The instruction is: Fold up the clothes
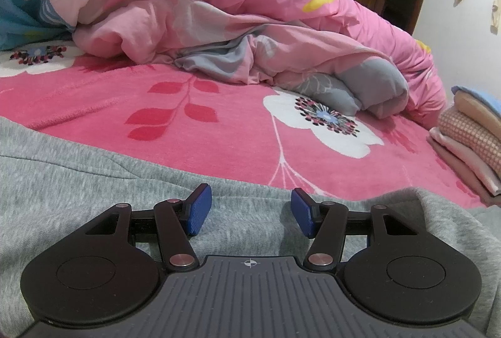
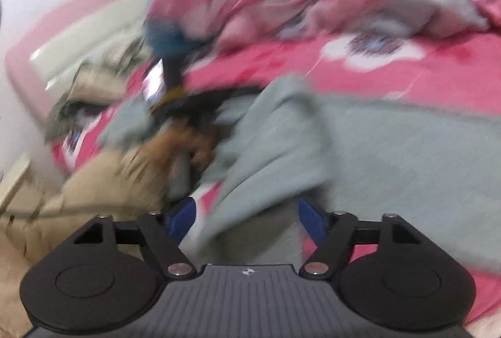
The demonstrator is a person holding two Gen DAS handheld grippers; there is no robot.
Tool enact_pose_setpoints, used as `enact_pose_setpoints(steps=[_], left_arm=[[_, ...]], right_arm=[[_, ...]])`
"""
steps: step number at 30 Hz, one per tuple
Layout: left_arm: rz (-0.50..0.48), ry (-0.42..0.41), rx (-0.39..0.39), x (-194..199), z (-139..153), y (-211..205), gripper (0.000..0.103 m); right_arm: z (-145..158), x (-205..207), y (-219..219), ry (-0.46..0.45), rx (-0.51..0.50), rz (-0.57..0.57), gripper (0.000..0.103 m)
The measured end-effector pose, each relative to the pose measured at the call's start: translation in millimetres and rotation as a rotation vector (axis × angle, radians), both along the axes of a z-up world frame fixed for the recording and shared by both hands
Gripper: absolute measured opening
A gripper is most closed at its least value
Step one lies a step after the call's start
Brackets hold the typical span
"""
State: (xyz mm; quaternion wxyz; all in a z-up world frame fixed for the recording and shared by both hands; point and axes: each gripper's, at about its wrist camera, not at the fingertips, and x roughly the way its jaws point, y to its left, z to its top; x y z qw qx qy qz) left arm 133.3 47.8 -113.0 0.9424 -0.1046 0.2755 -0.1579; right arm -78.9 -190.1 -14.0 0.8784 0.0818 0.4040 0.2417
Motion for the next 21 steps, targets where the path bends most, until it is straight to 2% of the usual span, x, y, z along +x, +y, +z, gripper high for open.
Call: enact_pose_setpoints(steps=[5,9,11,12,13,15,19,21], left_arm=[[0.001,-0.001,0.001,-1.0,0.2,-0.7,0.056],[0.001,-0.001,-0.003,-1.8,0.2,-1.4,0.056],[0.001,-0.001,-0.005,-1.9,0.2,-1.8,0.056],[0.001,-0.001,-0.005,-1.3,-0.2,-0.8,0.056],[0.001,-0.001,-0.004,-1.0,-0.5,-0.3,0.056],[0.002,-0.001,-0.001,-1.2,-0.7,0.0,0.056],[0.002,-0.002,-0.002,-1.8,-1.0,0.0,0.056],[0.002,-0.002,0.0,-1.6,-1.1,0.1,0.056]], right_arm=[[-38.4,5.3,22.6,0.186,0.034,-0.06,0.079],[-60.5,14.7,46.6,0.207,0.023,-0.154,0.078],[-58.7,11.2,48.4,0.184,-0.009,-0.193,0.06],[-56.7,9.0,44.5,0.171,-0.009,-0.206,0.036],[-53.9,7.8,37.5,0.165,0.021,-0.214,0.005],[-45.0,4.9,15.9,0.156,0.143,-0.239,0.005],[-11.7,-7.9,-43.4,-0.009,0.367,-0.328,0.004],[-0.2,-11.6,-83.2,-0.085,0.466,-0.415,0.004]])
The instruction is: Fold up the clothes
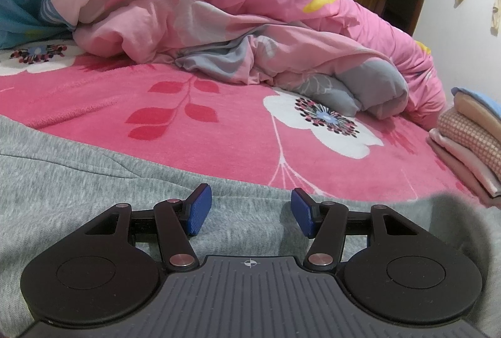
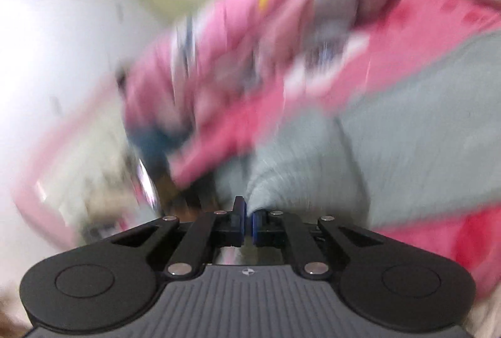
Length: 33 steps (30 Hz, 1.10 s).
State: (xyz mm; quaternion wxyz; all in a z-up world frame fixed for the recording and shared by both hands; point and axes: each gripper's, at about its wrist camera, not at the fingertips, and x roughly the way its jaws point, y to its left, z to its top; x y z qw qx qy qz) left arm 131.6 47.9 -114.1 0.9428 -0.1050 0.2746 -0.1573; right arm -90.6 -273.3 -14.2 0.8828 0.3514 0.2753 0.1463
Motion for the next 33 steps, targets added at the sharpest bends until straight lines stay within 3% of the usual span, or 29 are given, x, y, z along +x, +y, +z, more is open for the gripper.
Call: enact_pose_setpoints(steps=[3,5,9,12,14,16,17,21,23,26,31,33], left_arm=[[0.0,0.0,0.002,0.2,0.0,0.2,0.056],[0.0,0.0,0.004,0.3,0.2,0.1,0.056],[-0.002,0.0,0.013,0.5,0.8,-1.7,0.058],[-0.005,0.001,0.013,0.9,0.8,-1.9,0.058],[-0.005,0.001,0.011,1.1,0.7,-1.6,0.058],[-0.005,0.003,0.011,1.2,0.8,-1.8,0.058],[-0.005,0.003,0.012,1.2,0.9,-1.9,0.058],[-0.005,0.004,0.011,1.3,1.3,-1.7,0.058],[-0.005,0.003,0.011,1.4,1.3,-1.3,0.058],[-0.004,0.002,0.014,1.6,1.2,-1.7,0.058],[-0.004,0.002,0.013,1.6,1.3,-1.6,0.058],[-0.004,0.002,0.011,1.7,1.5,-1.4,0.058]], right_arm=[[-5.5,2.0,-58.8,-0.024,0.113,-0.171,0.004],[-22.1,3.4,-91.3,0.019,0.147,-0.284,0.004],[-76.4,15.5,-137.9,0.281,0.246,-0.382,0.005],[-106.6,20.0,-151.3,0.387,0.336,-0.351,0.007],[-109.8,18.4,-163.3,0.39,0.402,-0.296,0.021],[-108.1,15.7,-178.4,0.407,0.455,-0.222,0.049],[-105.8,13.3,-186.9,0.419,0.464,-0.192,0.055],[-99.0,-10.4,-221.9,0.482,0.476,-0.23,0.06],[-81.7,-26.6,-232.1,0.505,0.371,-0.337,0.064],[-35.2,-36.6,-204.2,0.42,0.033,-0.438,0.065],[18.8,-13.0,-75.7,0.169,-0.319,-0.126,0.064],[18.4,-0.1,-19.1,0.13,-0.422,0.009,0.064]])
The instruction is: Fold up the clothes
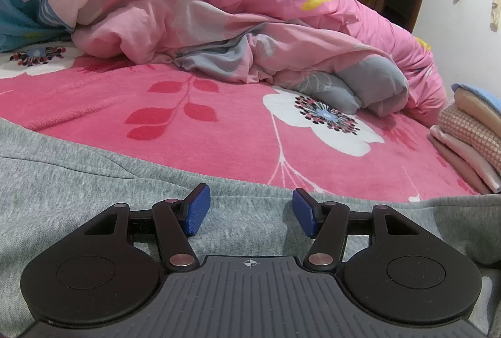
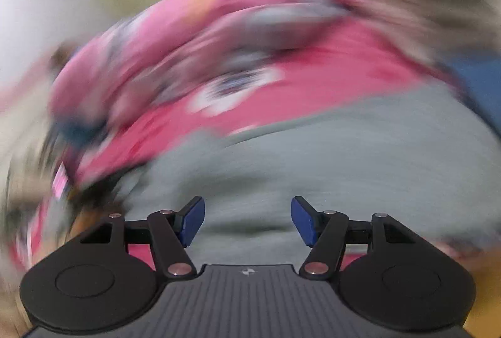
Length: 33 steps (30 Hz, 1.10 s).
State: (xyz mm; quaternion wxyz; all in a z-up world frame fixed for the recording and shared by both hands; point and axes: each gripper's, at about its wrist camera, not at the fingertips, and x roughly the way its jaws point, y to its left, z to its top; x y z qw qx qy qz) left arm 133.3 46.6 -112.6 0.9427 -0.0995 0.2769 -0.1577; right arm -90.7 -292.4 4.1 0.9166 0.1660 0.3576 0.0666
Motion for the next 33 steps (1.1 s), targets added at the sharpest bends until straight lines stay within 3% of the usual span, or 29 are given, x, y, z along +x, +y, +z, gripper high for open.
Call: enact_pose_setpoints(steps=[2,6,8,9,10,12,15,20,23,27,33], left_arm=[[0.0,0.0,-0.004,0.2,0.2,0.4,0.058],[-0.001,0.002,-0.019,0.4,-0.3,3.0,0.058],[-0.002,0.003,-0.025,0.5,-0.3,4.0,0.058],[-0.002,0.003,-0.027,0.5,-0.2,4.4,0.058],[-0.002,0.004,-0.027,0.6,-0.2,4.5,0.058],[-0.002,0.004,-0.026,0.5,-0.2,4.5,0.058],[-0.002,0.003,-0.025,0.2,-0.2,4.5,0.058],[-0.002,0.006,-0.025,0.0,-0.1,4.2,0.058],[-0.003,0.006,-0.025,-0.7,0.2,4.2,0.058],[-0.007,0.004,-0.034,-0.7,-0.2,5.2,0.059],[-0.013,0.007,-0.035,1.3,-0.3,5.3,0.061]], right_arm=[[-9.0,13.1,53.5,0.01,-0.075,0.117,0.064],[-48.1,33.4,110.7,0.069,-0.236,0.126,0.064],[-64.6,37.6,122.0,0.073,-0.316,0.106,0.052],[-63.5,34.0,118.4,0.06,-0.325,0.097,0.037],[-62.5,30.5,114.8,0.047,-0.334,0.088,0.013],[-55.8,27.5,99.4,0.04,-0.291,0.055,0.003],[-32.2,20.3,67.7,0.02,-0.238,-0.018,0.003],[19.2,10.2,-6.7,-0.059,-0.239,-0.209,0.003],[34.0,17.4,-54.9,-0.067,-0.247,-0.314,0.003],[21.6,53.6,-108.6,-0.006,-0.208,-0.359,0.003],[-18.6,119.4,-146.8,0.112,-0.187,-0.345,0.003]])
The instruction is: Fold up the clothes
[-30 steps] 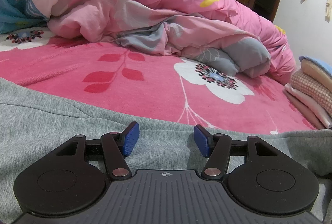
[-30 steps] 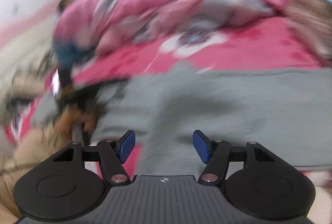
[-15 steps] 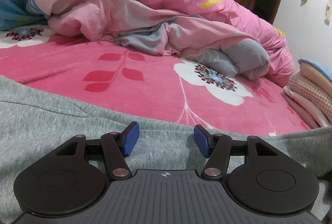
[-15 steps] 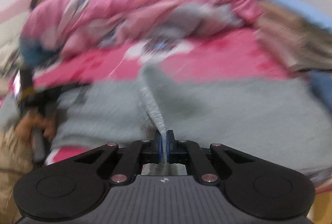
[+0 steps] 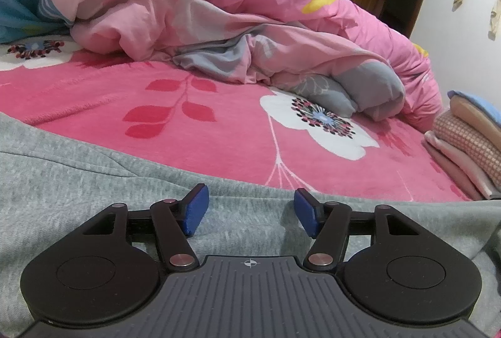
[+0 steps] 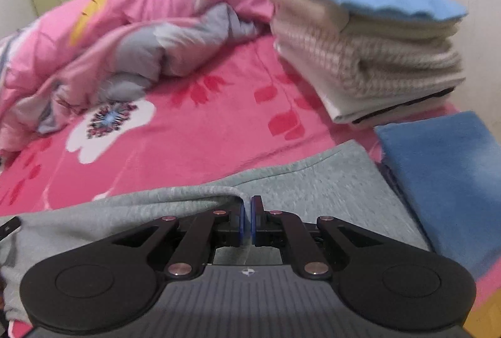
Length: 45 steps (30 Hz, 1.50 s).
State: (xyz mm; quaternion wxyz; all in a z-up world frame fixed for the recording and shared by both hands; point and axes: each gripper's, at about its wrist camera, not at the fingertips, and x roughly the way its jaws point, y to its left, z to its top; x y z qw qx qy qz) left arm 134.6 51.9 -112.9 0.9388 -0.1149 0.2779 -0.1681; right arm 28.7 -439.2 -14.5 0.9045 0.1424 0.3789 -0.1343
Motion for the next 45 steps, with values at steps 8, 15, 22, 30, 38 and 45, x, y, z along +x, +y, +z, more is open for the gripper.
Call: enact_pose_setpoints(steps=[8,15,22,30,38,45], left_arm=[[-0.001,0.0,0.004,-0.4,0.1,-1.0,0.061],[-0.006,0.0,0.007,-0.2,-0.6,-1.8,0.063],[-0.005,-0.002,0.015,-0.4,-0.7,-3.2,0.063],[-0.009,-0.003,0.022,-0.5,-0.6,-4.0,0.066],[0.008,0.004,0.074,-2.5,3.0,-10.8,0.066],[0.074,0.035,0.104,-18.2,19.8,-20.8,0.069]], right_arm=[[-25.9,39.0,-19.6,0.067,0.03,0.015,0.003],[-57.9,52.2,-58.8,0.07,0.222,-0.041,0.019],[-77.5,9.7,-138.4,-0.104,0.803,-0.227,0.04],[-5.8,-65.9,-109.0,-0.344,0.579,-0.126,0.06],[1.7,-102.9,40.9,-0.33,0.181,0.187,0.079],[-33.9,-79.4,83.4,-0.172,-0.061,0.174,0.055]])
